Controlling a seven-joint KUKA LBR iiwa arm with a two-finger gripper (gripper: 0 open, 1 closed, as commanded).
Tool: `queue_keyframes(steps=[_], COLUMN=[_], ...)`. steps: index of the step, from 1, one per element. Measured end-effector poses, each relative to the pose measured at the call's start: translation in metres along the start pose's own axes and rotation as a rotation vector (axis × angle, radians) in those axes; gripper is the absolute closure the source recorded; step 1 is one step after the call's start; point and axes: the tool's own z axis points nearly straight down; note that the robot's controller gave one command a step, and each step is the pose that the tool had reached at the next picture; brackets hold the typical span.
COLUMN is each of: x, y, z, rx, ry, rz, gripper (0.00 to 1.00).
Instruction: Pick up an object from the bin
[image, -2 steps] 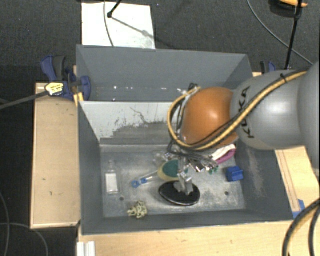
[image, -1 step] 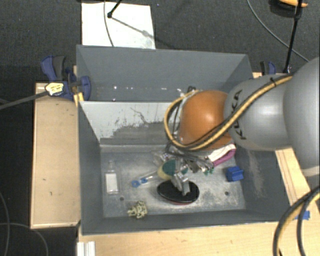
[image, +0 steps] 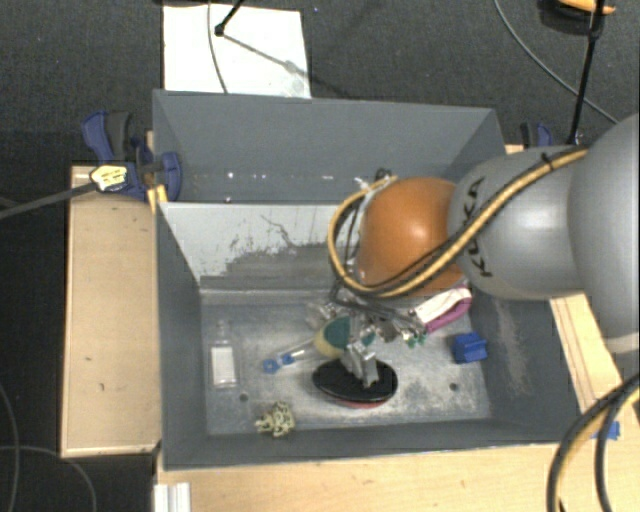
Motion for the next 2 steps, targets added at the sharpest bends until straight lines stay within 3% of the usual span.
queue_keyframes(steps=[1,2], x=[-0.005,-0.009], y=[-0.001,-0.002], z=[-0.005,-0.082], rx=[0.004,0.006], ry=[-0.020,0.007], rz=[0.004,0.011], gripper=[1.00,1.00])
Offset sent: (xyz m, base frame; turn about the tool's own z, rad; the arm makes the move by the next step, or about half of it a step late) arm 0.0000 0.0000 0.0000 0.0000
